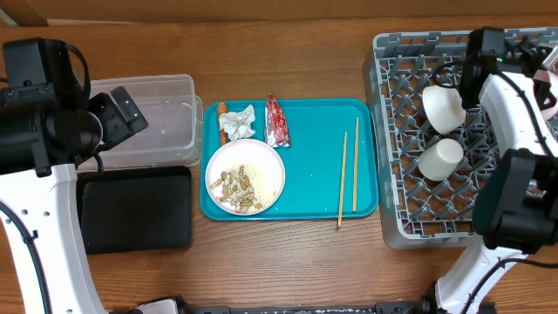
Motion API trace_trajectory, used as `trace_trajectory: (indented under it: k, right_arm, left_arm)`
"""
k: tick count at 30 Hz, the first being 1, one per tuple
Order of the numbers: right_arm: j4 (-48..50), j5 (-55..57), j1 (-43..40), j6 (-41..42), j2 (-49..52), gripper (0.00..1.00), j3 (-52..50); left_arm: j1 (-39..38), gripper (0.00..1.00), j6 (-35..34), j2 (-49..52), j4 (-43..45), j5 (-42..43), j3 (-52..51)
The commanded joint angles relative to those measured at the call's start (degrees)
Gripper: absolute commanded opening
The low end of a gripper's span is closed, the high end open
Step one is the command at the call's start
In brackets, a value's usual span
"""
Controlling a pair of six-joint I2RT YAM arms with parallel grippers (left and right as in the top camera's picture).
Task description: Sort waste into correct bins and load items into the dishwasher
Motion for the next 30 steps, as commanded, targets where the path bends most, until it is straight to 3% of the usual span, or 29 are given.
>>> trace_trajectory:
  k: [1,8,16,23,30]
  right_arm:
    - [-0.02,0.59,0.94,-1.16,0.81,0.04,-0.15]
    - [-1.20,-5.86,3.76,-1.16,0.81,0.07,-0.17]
    - [1.68,3.96,4.13,-2.99,0.81,0.04,-0.17]
    - [16.04,7.87,2.47,-20.28,0.81,0.04,-0.17]
    - [20.31,6.32,1.31,-24.72,1.27,0.04,-0.17]
  left_arm:
    - [0.26,1.00,-0.55,-0.11,0.07,-0.74,0.02]
    - [0.26,1.00,-0.55,-0.11,0.09,-0.74,0.02]
    - [0.26,1.00,-0.55,-0.11,0.09,-0.74,0.02]
    - [0.26,1.00,-0.55,-0.11,0.09,-0.74,0.02]
    - [0.26,1.00,-0.55,-0.11,0.09,-0.74,0.02]
